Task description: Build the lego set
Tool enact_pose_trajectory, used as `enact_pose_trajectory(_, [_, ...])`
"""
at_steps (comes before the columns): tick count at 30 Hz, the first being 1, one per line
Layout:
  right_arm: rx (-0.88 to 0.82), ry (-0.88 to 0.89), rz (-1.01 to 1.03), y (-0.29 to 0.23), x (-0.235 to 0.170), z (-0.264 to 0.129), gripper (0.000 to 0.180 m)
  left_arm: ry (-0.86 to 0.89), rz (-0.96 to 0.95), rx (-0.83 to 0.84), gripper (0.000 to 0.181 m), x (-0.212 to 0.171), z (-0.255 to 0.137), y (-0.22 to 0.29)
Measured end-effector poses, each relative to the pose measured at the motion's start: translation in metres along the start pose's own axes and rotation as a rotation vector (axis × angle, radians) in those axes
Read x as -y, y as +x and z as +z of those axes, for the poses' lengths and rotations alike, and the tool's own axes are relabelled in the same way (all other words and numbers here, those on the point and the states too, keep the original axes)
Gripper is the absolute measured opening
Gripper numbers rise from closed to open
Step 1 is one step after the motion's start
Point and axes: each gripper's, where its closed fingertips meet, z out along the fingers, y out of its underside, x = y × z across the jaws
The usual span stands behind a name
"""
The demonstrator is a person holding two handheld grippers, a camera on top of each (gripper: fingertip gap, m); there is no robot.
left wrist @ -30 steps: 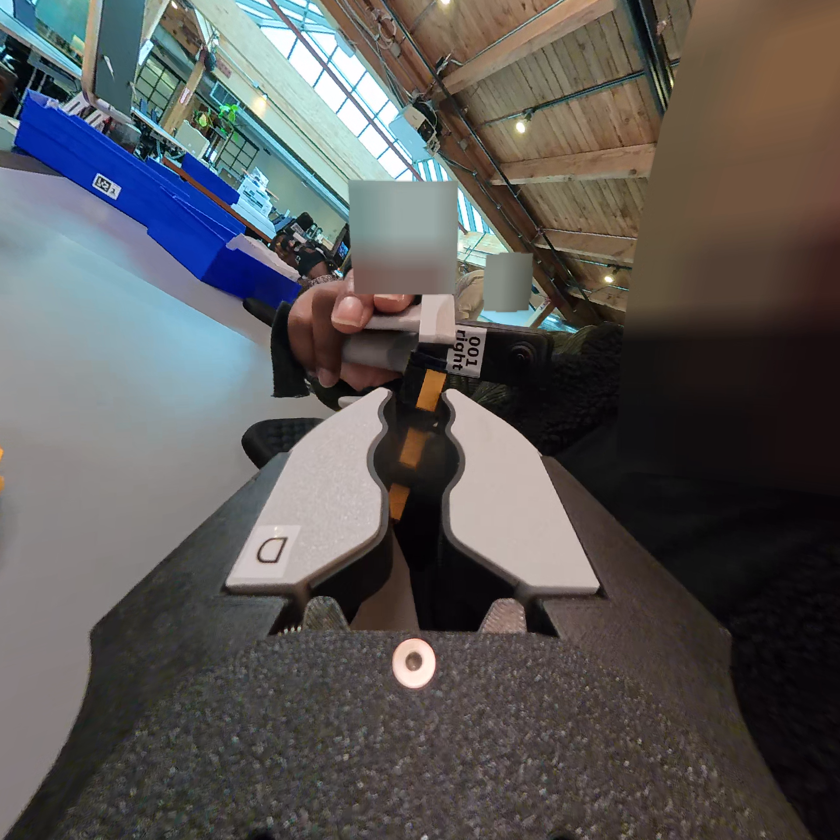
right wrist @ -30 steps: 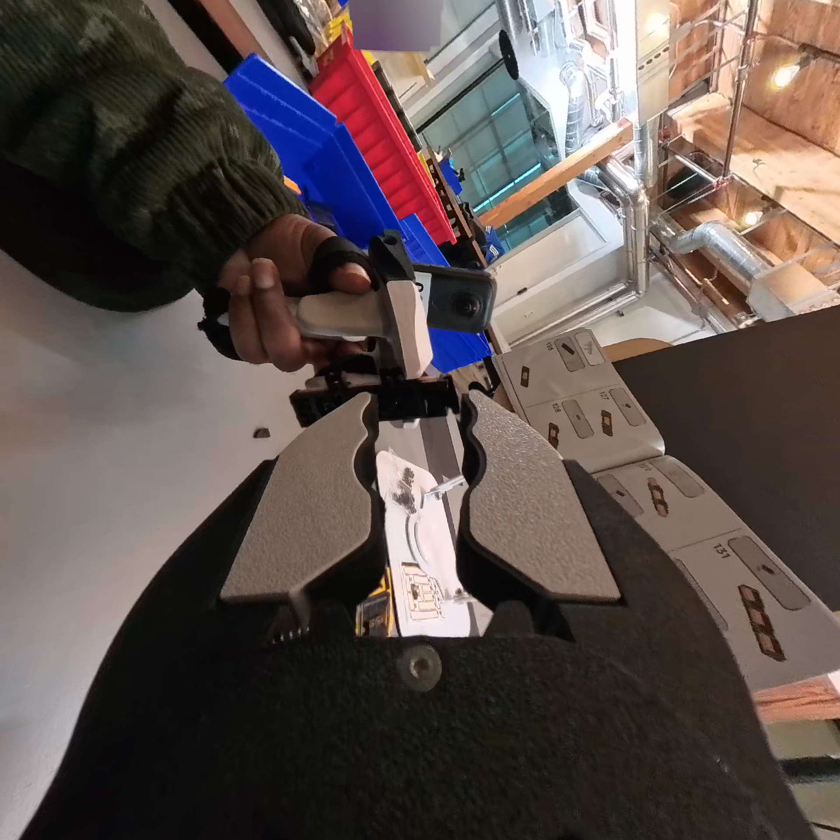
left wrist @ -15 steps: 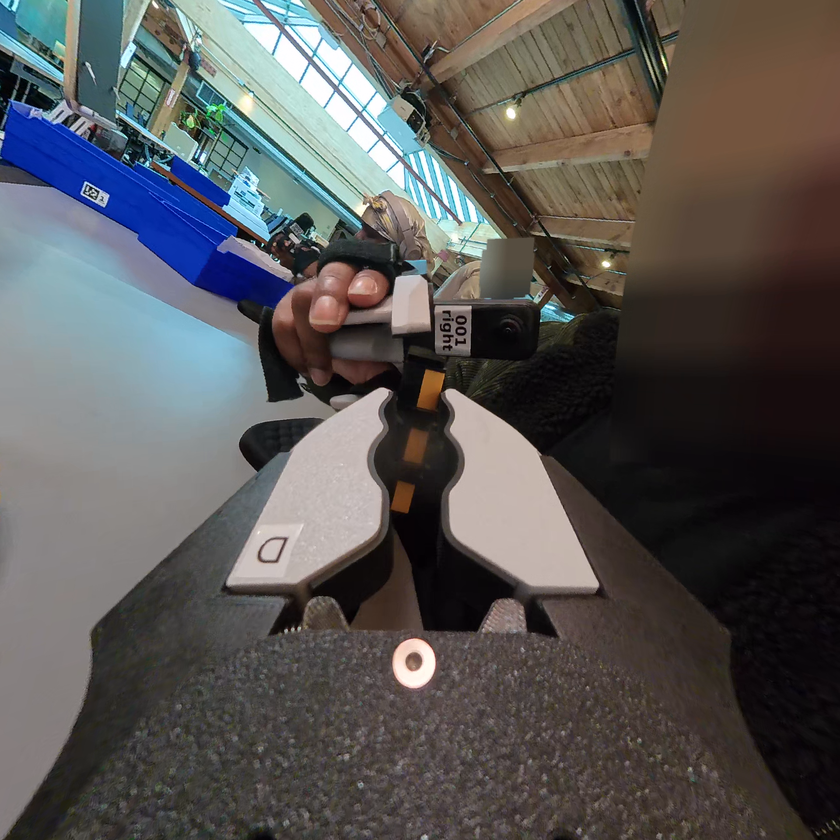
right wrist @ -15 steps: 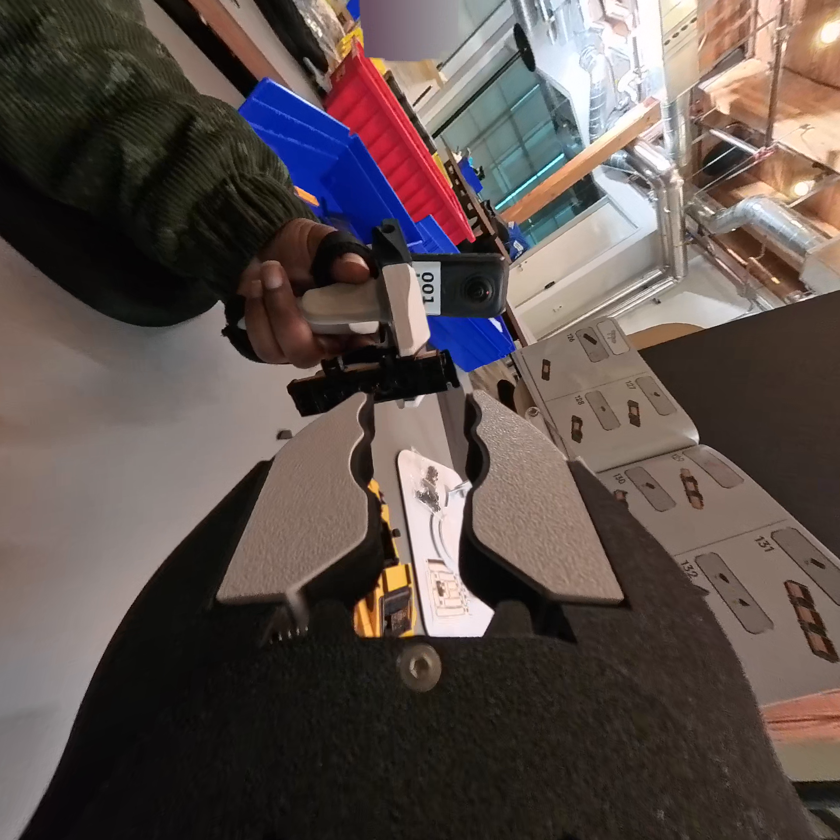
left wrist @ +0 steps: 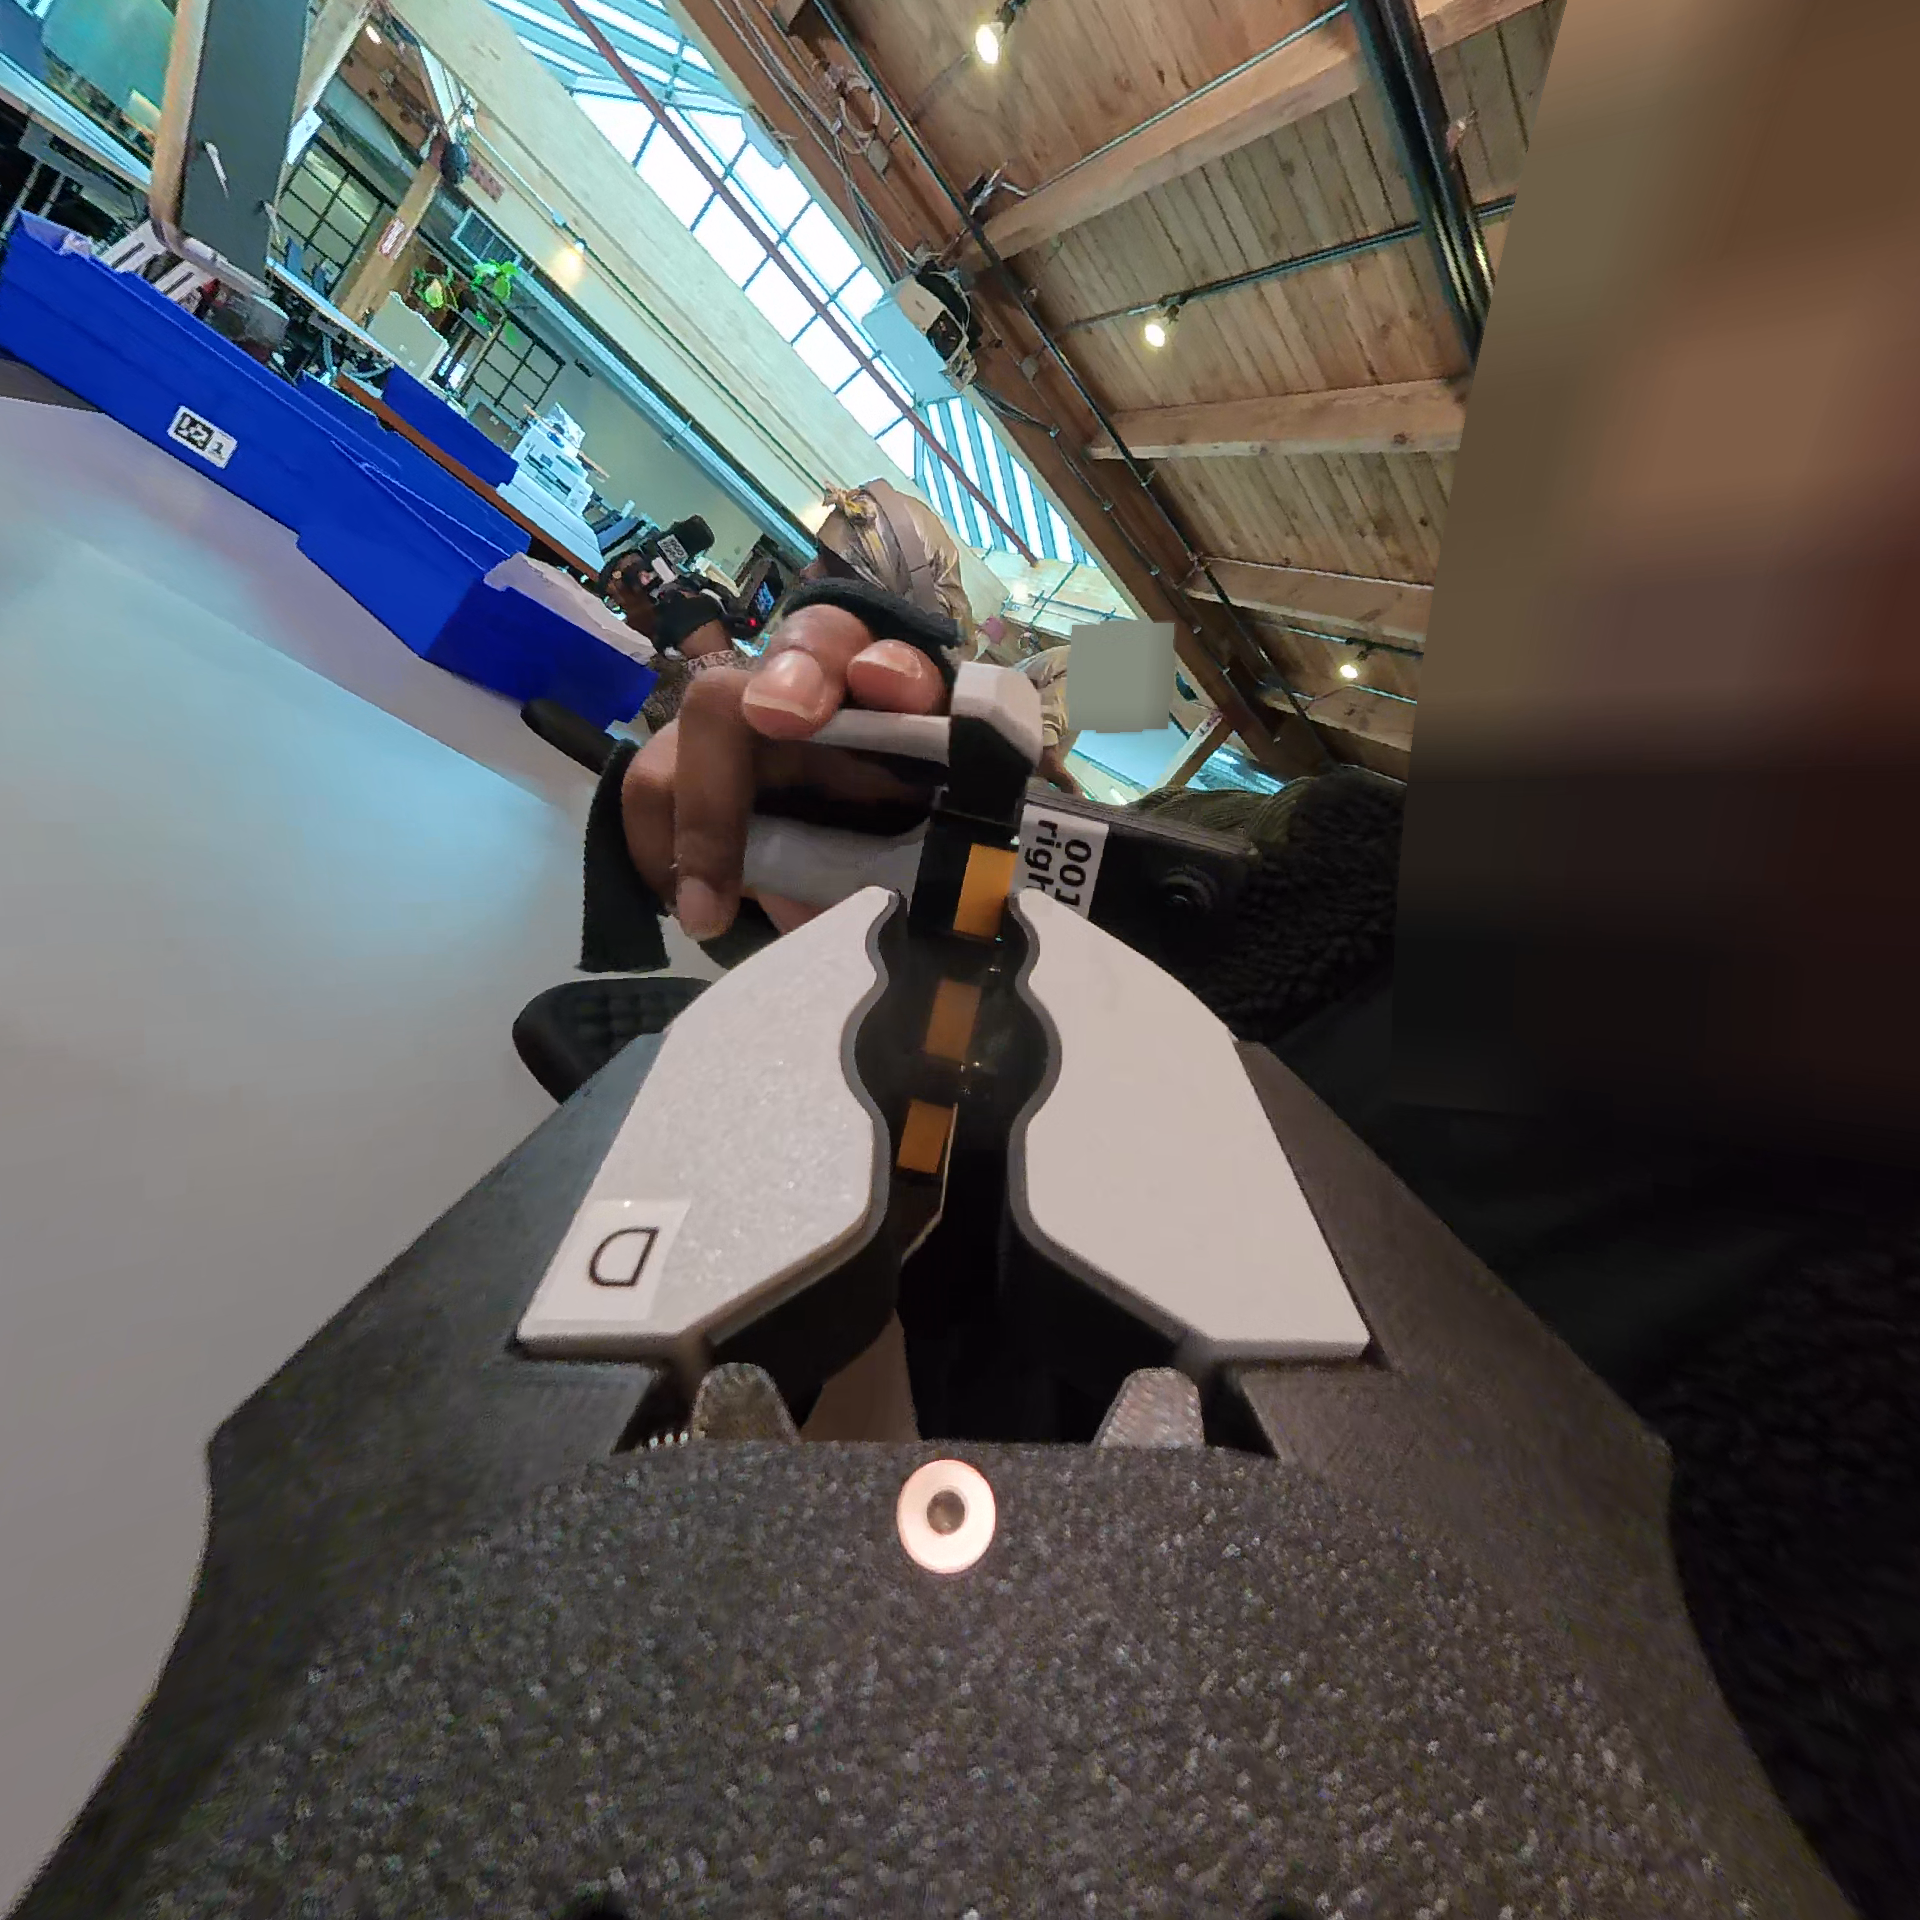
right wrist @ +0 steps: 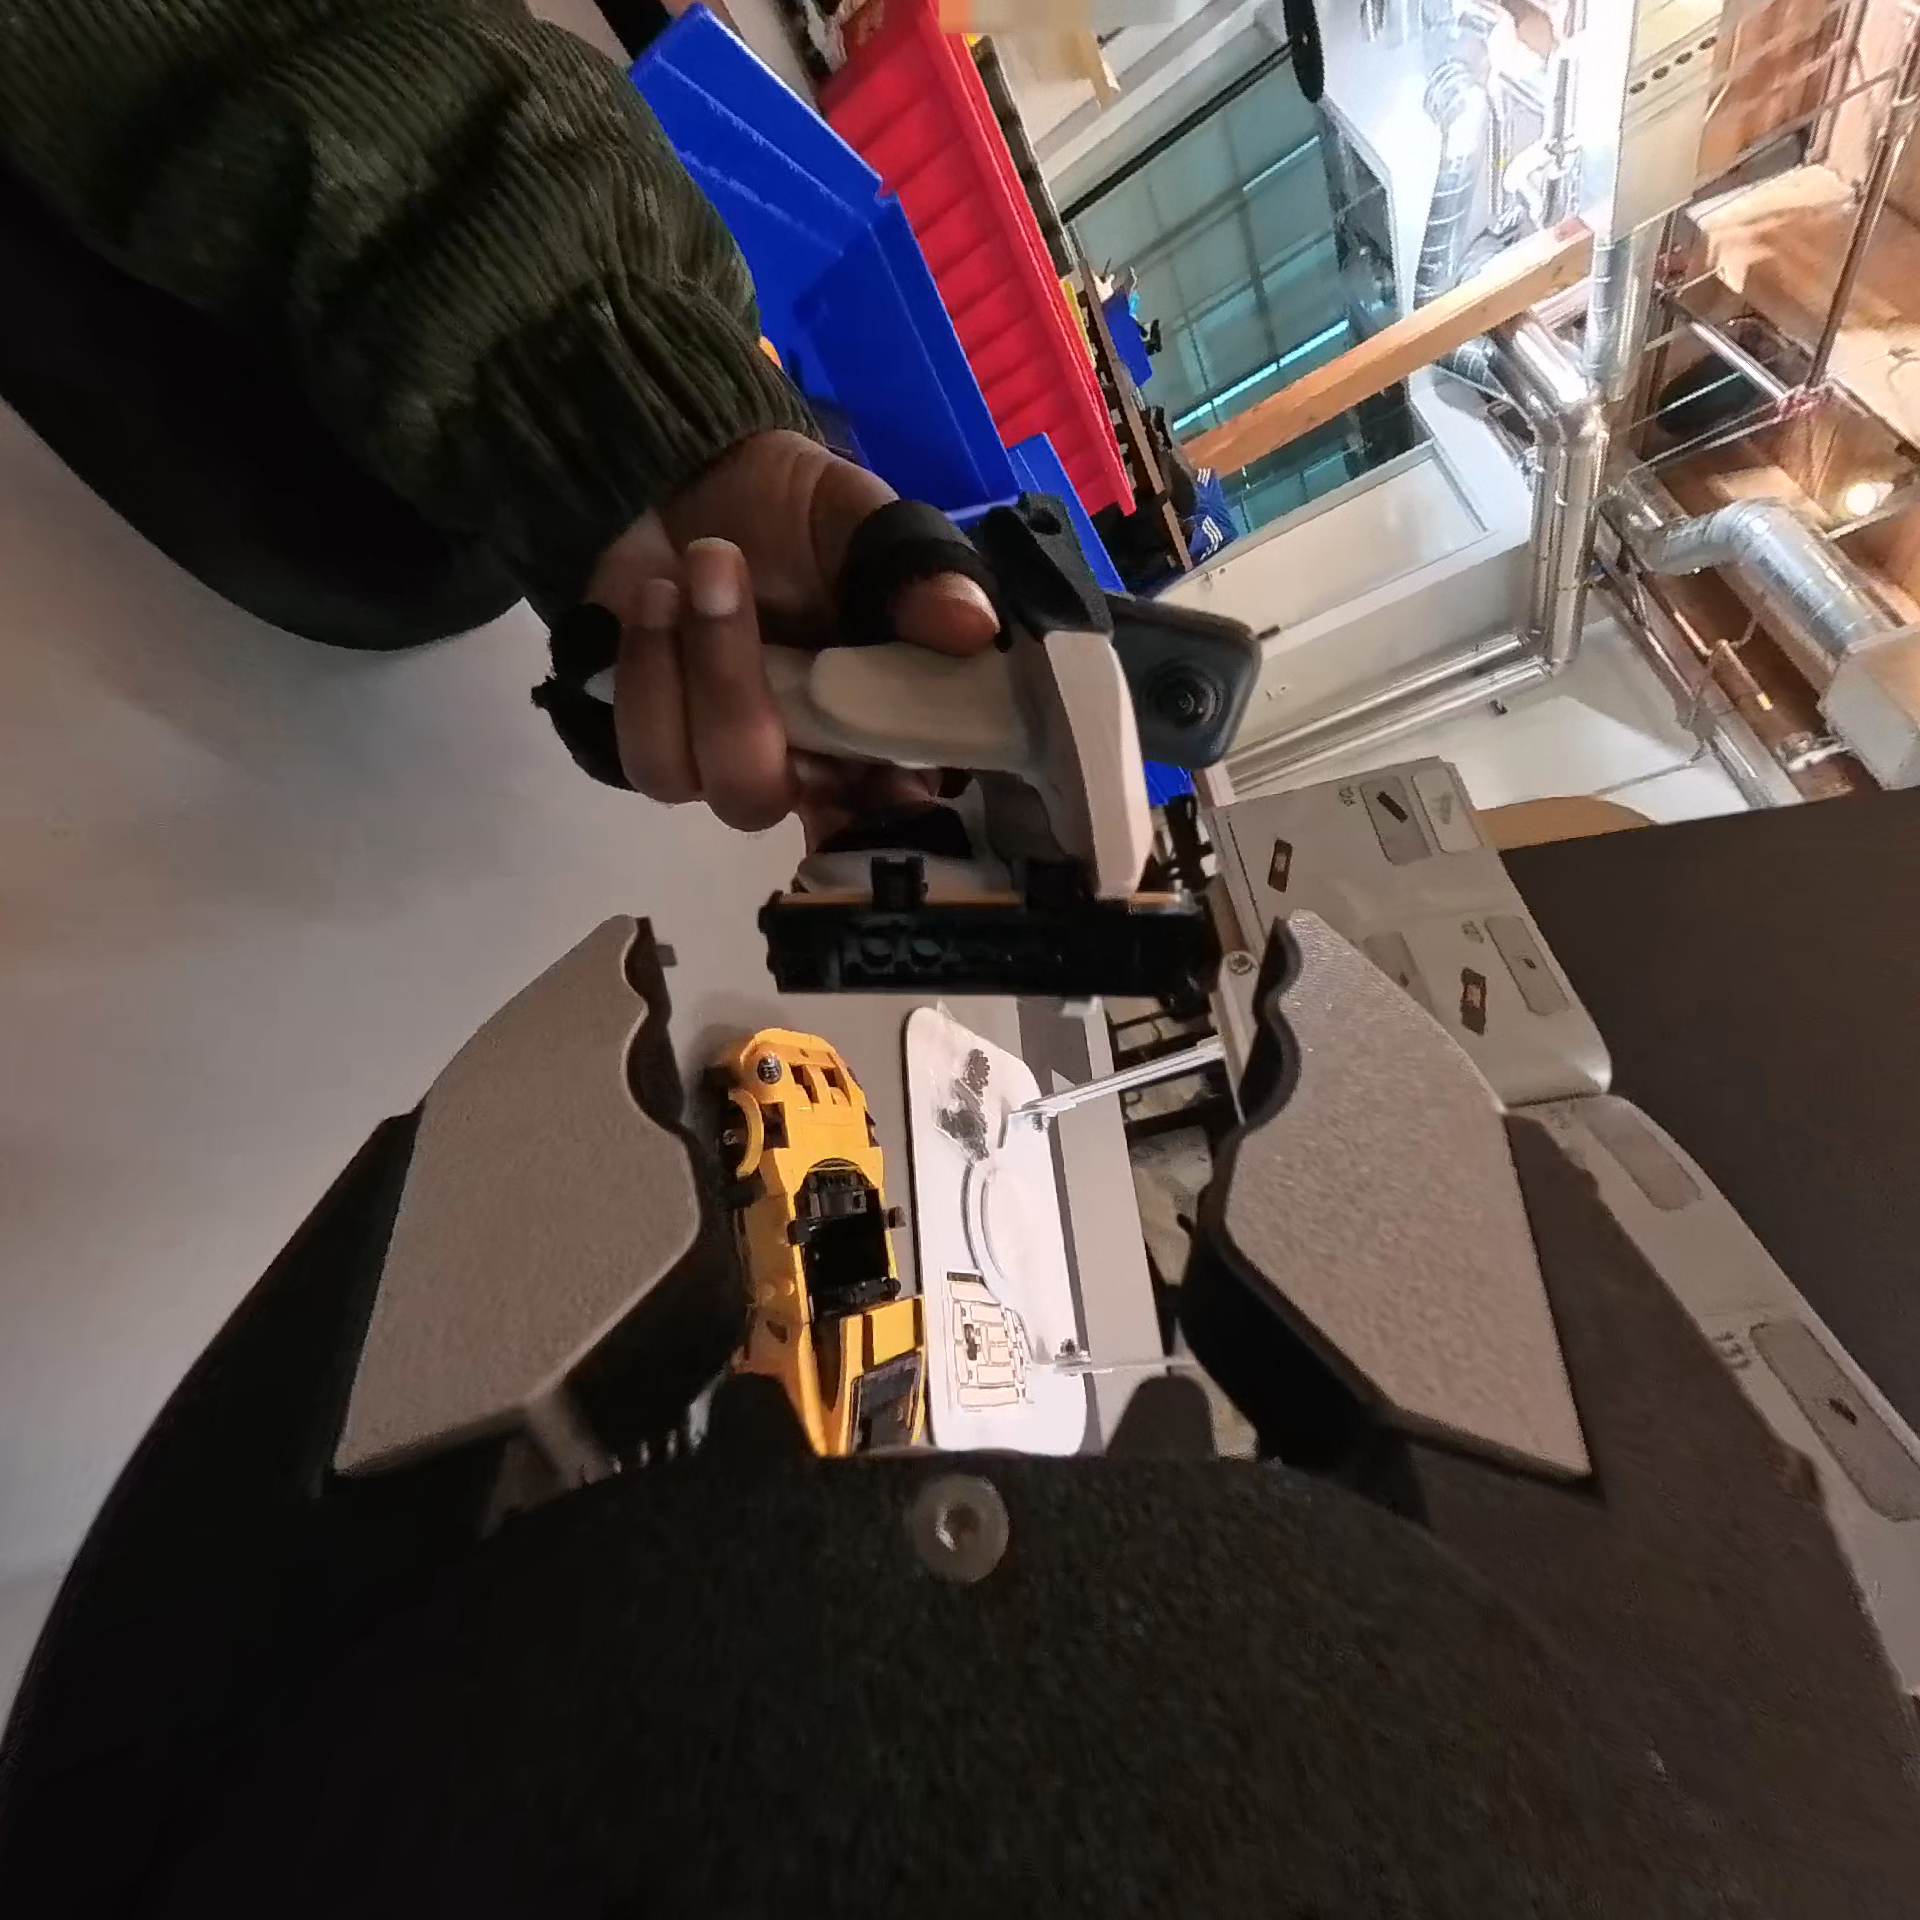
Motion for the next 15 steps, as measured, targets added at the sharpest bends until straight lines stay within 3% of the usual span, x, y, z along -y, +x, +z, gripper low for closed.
enact_pose_trajectory(8, [-0.047,0.007,-0.033,0.0078,0.0010,0.0012,0.084,0.009,-0.004,-0.014,0.017,0.0015,-0.0001,0.0035])
enact_pose_trajectory(15, [-0.053,0.014,-0.036,0.0083,0.0024,0.0007,0.084,0.008,0.002,-0.018,0.017,0.0018,0.0008,0.0051])
